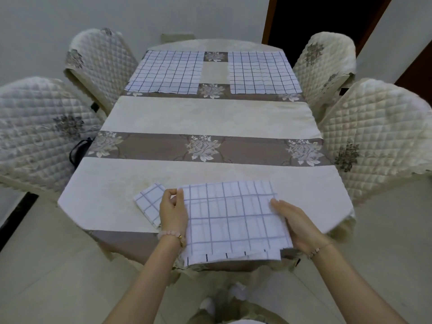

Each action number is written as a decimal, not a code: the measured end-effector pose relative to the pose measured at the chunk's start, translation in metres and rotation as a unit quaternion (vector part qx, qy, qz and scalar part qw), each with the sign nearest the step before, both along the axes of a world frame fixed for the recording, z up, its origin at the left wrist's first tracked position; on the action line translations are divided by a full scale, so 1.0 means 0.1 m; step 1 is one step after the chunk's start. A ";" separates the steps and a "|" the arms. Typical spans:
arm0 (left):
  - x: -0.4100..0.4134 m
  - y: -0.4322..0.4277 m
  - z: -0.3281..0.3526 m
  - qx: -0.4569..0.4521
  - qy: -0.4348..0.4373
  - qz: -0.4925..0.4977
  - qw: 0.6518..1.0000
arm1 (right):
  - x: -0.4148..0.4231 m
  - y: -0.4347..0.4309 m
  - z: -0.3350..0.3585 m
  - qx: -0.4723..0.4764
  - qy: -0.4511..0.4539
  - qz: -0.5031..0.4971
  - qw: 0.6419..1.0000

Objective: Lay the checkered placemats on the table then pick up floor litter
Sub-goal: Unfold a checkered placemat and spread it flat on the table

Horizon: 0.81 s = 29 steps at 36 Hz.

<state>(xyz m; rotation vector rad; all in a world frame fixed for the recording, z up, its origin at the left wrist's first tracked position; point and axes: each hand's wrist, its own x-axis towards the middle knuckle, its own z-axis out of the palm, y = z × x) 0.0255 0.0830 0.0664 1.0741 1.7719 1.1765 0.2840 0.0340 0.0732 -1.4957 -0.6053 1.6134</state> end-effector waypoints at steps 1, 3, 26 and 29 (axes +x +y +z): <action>0.00 0.02 -0.05 -0.013 0.001 0.014 1.000 | -0.02 -0.04 -0.04 -0.013 0.009 0.017 1.000; -0.02 0.05 -0.16 -0.038 0.009 0.030 0.999 | -0.06 -0.13 -0.12 -0.037 0.016 0.047 0.998; 0.95 -0.66 -0.14 -0.001 0.150 -0.429 0.891 | -0.25 -0.41 -0.23 -0.013 0.087 -0.054 0.995; 0.96 -0.63 -0.15 0.013 0.170 -0.404 0.899 | -0.26 -0.44 -0.20 -0.008 0.089 -0.037 0.995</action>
